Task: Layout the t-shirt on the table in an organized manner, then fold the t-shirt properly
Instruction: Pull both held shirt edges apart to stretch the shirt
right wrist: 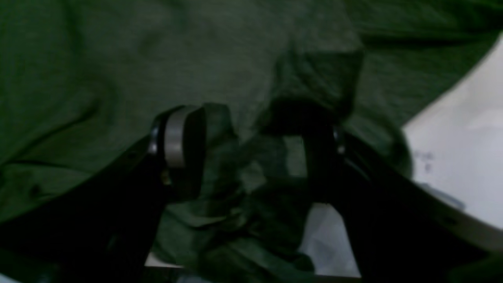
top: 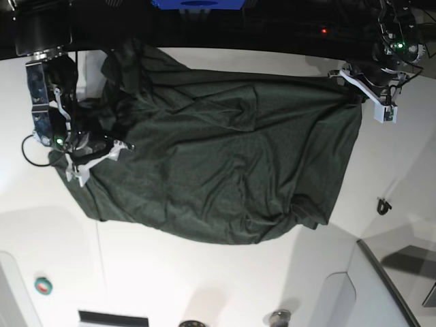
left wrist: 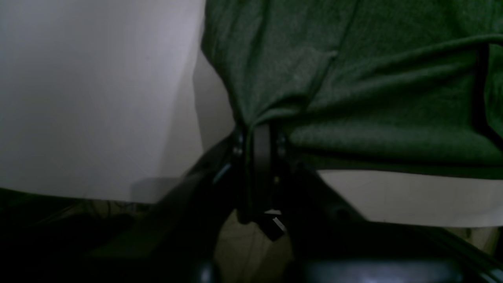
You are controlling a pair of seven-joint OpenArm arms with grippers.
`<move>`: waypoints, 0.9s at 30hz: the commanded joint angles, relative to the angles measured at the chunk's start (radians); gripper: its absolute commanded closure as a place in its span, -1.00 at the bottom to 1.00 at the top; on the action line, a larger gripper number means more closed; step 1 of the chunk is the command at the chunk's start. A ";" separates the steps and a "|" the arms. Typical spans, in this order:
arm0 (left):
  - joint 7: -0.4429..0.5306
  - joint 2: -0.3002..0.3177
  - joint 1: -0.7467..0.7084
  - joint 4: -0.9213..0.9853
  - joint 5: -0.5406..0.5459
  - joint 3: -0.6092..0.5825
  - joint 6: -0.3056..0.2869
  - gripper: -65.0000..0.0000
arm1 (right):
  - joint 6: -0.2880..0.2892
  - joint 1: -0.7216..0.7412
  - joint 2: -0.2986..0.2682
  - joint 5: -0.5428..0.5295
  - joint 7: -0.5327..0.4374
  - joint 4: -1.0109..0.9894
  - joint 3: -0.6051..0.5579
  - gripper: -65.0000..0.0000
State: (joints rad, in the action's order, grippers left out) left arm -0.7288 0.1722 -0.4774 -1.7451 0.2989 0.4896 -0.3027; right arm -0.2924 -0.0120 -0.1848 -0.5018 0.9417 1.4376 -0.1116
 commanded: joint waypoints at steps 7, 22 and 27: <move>0.018 0.011 -0.001 -0.016 0.006 0.007 0.003 1.00 | -0.008 0.008 -0.028 -0.010 -0.019 0.038 0.014 0.95; 0.018 0.013 -0.019 -0.019 0.004 0.007 0.003 1.00 | 0.120 -0.391 -0.055 -0.010 -0.005 0.322 0.478 0.96; 0.019 0.013 -0.039 -0.019 -0.002 0.007 0.003 1.00 | 0.120 -0.415 -0.061 -0.010 -0.076 0.217 0.496 0.96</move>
State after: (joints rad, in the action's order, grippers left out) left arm -0.7258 0.1722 -0.5125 -1.7451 0.2989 0.4892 -0.3069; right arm -0.1734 -0.4324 -0.2306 -0.5247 0.8867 1.6360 0.3782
